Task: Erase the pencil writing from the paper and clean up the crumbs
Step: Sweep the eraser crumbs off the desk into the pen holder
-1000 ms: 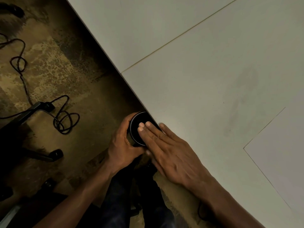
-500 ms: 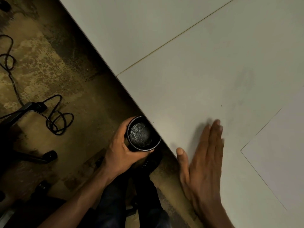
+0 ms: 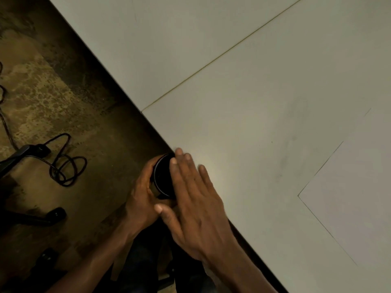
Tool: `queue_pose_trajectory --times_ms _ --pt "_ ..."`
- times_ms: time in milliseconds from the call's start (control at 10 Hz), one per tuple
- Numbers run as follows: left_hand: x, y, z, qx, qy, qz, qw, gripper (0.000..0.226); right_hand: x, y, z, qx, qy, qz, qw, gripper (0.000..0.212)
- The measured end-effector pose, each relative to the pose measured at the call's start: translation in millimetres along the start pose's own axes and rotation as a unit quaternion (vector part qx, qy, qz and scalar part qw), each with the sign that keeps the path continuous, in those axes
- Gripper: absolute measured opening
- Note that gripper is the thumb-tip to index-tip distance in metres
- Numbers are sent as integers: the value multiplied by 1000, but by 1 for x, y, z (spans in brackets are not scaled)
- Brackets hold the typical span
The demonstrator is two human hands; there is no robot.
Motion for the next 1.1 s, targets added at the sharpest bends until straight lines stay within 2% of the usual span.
queue_pose_trajectory --times_ms 100,200,300,400,500,600,700,800,900,1000,1100 --pt "-9 -9 0 27 -13 44 999 99 52 -30 12 43 111 19 993 76" --pt "-15 -12 3 33 -12 48 998 103 68 -36 28 18 145 -66 987 81" --pt "-9 -16 8 31 -1 19 999 93 21 -9 27 -58 1 -89 994 83" --pt "-8 -19 7 26 -6 1 1000 94 -7 -1 13 -91 -69 -36 993 79" --pt "-10 -26 7 35 -6 5 999 103 12 -24 43 -51 -36 -6 998 78" --pt "-8 -28 12 38 -6 34 999 105 23 -36 74 -17 4 -76 997 79" --pt "-27 -33 6 45 -46 74 995 77 -15 -2 68 -44 -94 -72 992 75" --pt "-44 -28 -11 80 -135 113 981 80 -44 22 41 -78 -151 -22 985 62" --pt "-41 -9 -26 28 -172 126 977 61 -56 14 21 -14 -161 33 986 57" --pt "21 19 -20 44 -234 327 914 44 -57 -9 14 49 -179 68 980 55" --pt "84 37 -8 64 -239 480 842 42 -56 -51 -7 149 -186 95 966 42"
Point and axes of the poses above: each hand's wrist, its own z-axis towards the middle knuckle, its own y-axis out of the palm, x = y × z, the point moved 8 cm from there along z, towards the middle knuckle, and after that the axes turned 9 degrees about -x, right-handed, at the moved point
